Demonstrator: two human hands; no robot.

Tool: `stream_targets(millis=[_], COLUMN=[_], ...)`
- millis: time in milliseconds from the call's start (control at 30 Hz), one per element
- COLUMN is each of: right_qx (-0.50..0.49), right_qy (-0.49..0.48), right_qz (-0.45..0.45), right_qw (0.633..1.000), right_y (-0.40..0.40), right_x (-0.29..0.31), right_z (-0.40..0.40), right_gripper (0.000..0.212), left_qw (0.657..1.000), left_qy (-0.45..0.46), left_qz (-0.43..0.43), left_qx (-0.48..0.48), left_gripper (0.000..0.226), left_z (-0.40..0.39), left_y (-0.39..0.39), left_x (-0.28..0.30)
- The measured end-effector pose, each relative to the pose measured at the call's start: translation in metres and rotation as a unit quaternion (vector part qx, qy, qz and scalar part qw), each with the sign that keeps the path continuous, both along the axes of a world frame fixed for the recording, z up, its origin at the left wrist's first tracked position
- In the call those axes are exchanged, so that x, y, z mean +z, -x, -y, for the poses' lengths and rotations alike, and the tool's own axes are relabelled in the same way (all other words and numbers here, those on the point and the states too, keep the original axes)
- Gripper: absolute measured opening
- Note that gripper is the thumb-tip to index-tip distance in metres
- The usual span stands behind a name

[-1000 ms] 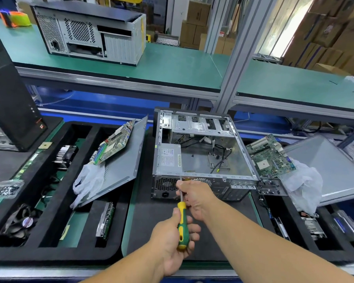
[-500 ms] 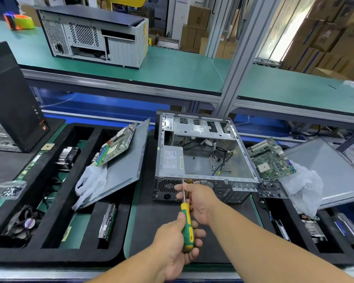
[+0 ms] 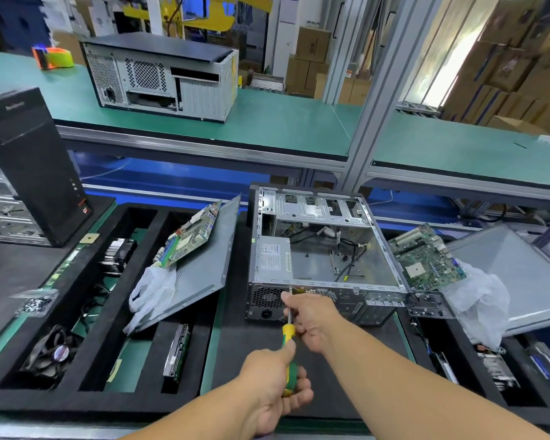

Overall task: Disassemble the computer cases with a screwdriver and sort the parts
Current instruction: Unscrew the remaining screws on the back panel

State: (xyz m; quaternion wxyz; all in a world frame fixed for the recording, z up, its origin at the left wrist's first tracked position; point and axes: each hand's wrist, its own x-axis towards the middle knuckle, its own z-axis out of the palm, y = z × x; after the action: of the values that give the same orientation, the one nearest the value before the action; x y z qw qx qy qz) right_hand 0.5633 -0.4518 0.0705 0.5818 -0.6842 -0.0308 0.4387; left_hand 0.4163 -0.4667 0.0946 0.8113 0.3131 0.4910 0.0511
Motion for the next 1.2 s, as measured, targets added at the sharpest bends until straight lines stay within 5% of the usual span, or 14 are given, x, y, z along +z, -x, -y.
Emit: stream_targets(millis=[267,567,733,867,1067,1200], right_qx=[0.042,0.023,0.02,0.05,0.113,0.094], right_qy=[0.007,0.014,-0.007,-0.022,-0.036,-0.027], right_qz=[-0.035,-0.05,-0.062,-0.068,-0.085,-0.077], right_qw=[0.998,0.998,0.998,0.996,0.989,0.992], right_y=[-0.007,-0.008,-0.007,-0.01,-0.019,-0.018], right_x=[-0.002,-0.002,-0.006,-0.012,-0.017,-0.013], right_z=[0.004,-0.001,-0.004,0.001,0.008,0.005], right_gripper=[0.02,0.014,0.016,0.018,0.027,0.019], left_qw=[1.0,0.998,0.993,0.992,0.995,0.999], left_qy=[-0.006,-0.035,-0.061,-0.025,0.004,-0.02], left_qz=[-0.023,-0.049,-0.091,-0.104,-0.056,-0.017], left_qx=[0.004,-0.031,0.03,0.067,0.077,0.03], left_gripper=[0.054,0.025,0.018,0.028,0.055,0.039], left_z=[0.004,0.01,0.013,0.014,0.021,0.022], left_y=[-0.009,-0.017,-0.017,-0.018,-0.018,-0.02], left_x=[0.009,0.02,0.013,0.01,-0.003,0.001])
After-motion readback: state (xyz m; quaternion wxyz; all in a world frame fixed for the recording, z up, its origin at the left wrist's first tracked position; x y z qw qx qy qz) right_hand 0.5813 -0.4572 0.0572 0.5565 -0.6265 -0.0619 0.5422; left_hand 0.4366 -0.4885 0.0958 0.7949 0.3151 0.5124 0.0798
